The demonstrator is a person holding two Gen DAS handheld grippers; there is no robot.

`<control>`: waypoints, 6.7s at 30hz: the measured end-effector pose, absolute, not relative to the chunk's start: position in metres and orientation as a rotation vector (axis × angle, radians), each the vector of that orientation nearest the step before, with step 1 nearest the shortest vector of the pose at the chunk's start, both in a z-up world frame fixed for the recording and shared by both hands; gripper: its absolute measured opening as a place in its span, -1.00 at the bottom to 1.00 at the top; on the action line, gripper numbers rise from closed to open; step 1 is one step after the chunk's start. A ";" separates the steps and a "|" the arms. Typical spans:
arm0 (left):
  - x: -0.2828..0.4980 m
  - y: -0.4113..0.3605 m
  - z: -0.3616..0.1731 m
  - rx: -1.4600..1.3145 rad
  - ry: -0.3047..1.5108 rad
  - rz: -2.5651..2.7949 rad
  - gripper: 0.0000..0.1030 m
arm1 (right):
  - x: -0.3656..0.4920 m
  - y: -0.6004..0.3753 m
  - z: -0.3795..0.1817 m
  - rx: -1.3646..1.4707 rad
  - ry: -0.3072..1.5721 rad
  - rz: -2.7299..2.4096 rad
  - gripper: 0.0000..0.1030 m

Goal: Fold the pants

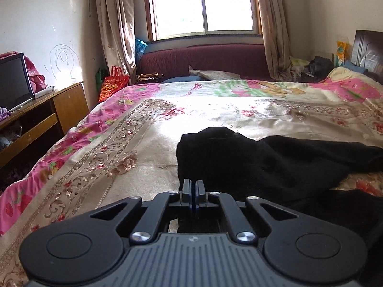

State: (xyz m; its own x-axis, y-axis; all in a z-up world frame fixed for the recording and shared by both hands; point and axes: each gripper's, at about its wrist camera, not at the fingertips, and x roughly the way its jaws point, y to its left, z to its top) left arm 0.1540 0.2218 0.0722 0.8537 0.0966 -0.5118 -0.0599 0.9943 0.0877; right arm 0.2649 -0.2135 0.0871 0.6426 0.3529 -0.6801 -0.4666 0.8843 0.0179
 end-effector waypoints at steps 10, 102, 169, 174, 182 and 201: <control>0.274 0.191 0.051 0.277 0.624 -0.054 -0.17 | 0.396 -0.150 0.033 -0.321 0.810 0.523 0.09; 0.087 0.184 -0.006 0.660 0.552 -0.039 0.31 | 0.209 0.030 0.039 -0.477 0.640 0.794 -0.87; 0.073 -0.001 -0.005 0.612 0.643 -0.449 -0.27 | 0.285 -0.270 0.021 0.439 0.886 0.298 0.18; 0.068 -0.003 -0.007 0.606 0.644 -0.446 -0.27 | 0.317 -0.271 -0.023 0.654 0.987 0.251 0.03; 0.060 -0.014 -0.003 0.611 0.632 -0.532 -0.28 | 0.263 -0.305 0.006 0.794 0.837 0.349 -0.86; 0.055 -0.046 0.008 0.705 0.546 -0.537 -0.07 | 0.207 -0.382 0.005 0.771 0.698 0.089 0.12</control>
State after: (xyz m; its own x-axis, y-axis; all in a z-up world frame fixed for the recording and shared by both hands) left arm 0.0548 -0.0462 0.0079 0.7324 -0.2696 -0.6252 0.6209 0.6413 0.4508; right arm 0.2073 -0.3819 0.0052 0.7739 0.3191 -0.5471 0.1724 0.7251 0.6668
